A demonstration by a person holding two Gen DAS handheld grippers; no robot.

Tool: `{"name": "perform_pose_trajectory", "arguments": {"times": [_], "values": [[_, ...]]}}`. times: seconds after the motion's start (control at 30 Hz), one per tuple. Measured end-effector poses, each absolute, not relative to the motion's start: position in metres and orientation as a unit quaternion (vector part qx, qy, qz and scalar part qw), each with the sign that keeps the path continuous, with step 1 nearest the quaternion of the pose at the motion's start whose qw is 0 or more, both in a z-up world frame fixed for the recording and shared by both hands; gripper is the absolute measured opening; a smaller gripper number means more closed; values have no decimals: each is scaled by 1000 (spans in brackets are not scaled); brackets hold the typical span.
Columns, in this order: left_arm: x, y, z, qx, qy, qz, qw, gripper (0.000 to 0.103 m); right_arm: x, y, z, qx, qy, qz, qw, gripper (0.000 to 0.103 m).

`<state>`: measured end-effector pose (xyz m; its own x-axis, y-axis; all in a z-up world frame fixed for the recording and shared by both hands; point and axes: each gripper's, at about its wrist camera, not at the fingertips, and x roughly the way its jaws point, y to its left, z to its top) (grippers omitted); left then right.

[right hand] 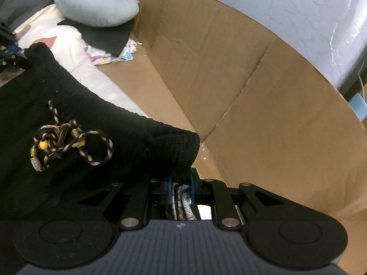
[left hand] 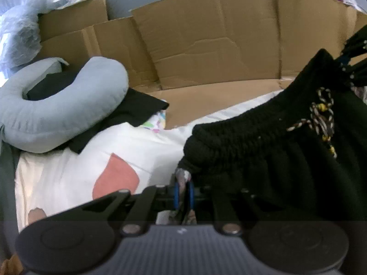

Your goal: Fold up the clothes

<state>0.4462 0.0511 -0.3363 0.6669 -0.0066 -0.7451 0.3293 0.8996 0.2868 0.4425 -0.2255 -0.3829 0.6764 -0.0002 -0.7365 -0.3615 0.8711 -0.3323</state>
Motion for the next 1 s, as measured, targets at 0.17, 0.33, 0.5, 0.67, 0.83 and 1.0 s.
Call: {"name": "perform_pose_trajectory", "arguments": {"times": [0.17, 0.33, 0.5, 0.67, 0.83, 1.0], "values": [[463, 51, -335, 213, 396, -78, 890, 9, 463, -219, -384, -234, 390, 95, 886, 13], [483, 49, -339, 221, 398, -66, 888, 9, 476, -222, -395, -223, 406, 95, 881, 13], [501, 43, -363, 223, 432, -59, 872, 12, 490, -225, -407, -212, 423, 95, 876, 14], [501, 40, -368, 224, 445, -61, 865, 30, 503, -228, -419, -201, 439, 95, 871, 35], [491, 52, -347, 192, 430, -49, 881, 51, 490, -249, -400, -170, 428, 109, 881, 44], [471, 50, -325, 152, 419, -58, 893, 58, 475, -270, -380, -149, 422, 116, 887, 44]]}}
